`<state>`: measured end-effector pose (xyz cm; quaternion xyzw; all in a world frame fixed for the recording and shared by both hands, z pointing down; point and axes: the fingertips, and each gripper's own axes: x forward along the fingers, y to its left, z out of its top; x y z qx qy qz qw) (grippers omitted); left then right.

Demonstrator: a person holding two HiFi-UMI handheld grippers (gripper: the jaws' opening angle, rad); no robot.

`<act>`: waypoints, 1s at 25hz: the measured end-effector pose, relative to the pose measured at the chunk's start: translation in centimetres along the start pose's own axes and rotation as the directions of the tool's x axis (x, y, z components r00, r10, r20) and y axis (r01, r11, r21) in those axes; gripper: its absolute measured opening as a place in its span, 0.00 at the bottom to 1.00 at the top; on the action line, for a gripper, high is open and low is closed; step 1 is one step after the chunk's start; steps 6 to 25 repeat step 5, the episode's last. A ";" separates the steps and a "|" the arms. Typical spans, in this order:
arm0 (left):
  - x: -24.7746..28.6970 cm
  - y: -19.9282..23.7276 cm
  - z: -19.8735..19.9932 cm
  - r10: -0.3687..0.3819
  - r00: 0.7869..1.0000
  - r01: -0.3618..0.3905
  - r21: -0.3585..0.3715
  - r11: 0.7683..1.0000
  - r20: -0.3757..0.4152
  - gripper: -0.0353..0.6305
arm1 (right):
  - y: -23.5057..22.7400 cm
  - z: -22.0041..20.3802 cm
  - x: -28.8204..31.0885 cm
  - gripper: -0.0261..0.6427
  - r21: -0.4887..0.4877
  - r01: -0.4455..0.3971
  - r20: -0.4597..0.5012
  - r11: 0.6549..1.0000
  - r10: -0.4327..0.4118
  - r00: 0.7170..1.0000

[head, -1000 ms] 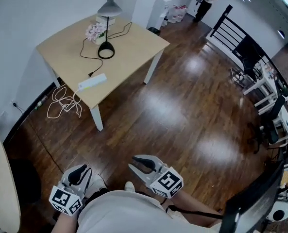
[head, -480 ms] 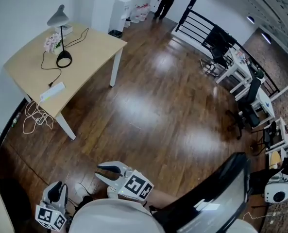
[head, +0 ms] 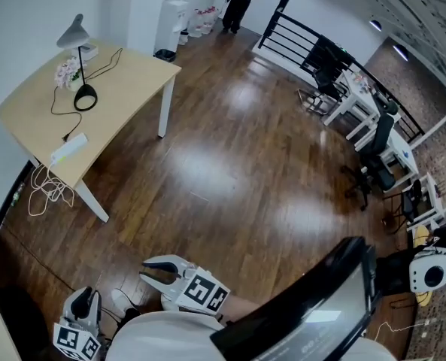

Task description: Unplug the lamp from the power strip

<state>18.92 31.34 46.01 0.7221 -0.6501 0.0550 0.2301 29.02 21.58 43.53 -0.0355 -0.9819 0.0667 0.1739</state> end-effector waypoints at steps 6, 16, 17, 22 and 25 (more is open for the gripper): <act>0.0 -0.3 -0.4 0.001 1.000 -0.001 -0.016 1.000 0.005 0.18 | 0.2 -0.6 -0.3 0.16 0.006 0.004 -0.007 1.000 -0.004 1.000; 0.0 -0.3 -0.4 0.001 1.000 -0.001 -0.016 1.000 0.005 0.18 | 0.2 -0.6 -0.3 0.16 0.006 0.004 -0.007 1.000 -0.004 1.000; 0.0 -0.3 -0.4 0.001 1.000 -0.001 -0.016 1.000 0.005 0.18 | 0.2 -0.6 -0.3 0.16 0.006 0.004 -0.007 1.000 -0.004 1.000; 0.0 -0.3 -0.4 0.001 1.000 -0.001 -0.016 1.000 0.005 0.18 | 0.2 -0.6 -0.3 0.16 0.006 0.004 -0.007 1.000 -0.004 1.000; 0.0 -0.3 -0.4 0.001 1.000 -0.001 -0.016 1.000 0.005 0.18 | 0.2 -0.6 -0.3 0.16 0.006 0.004 -0.007 1.000 -0.004 1.000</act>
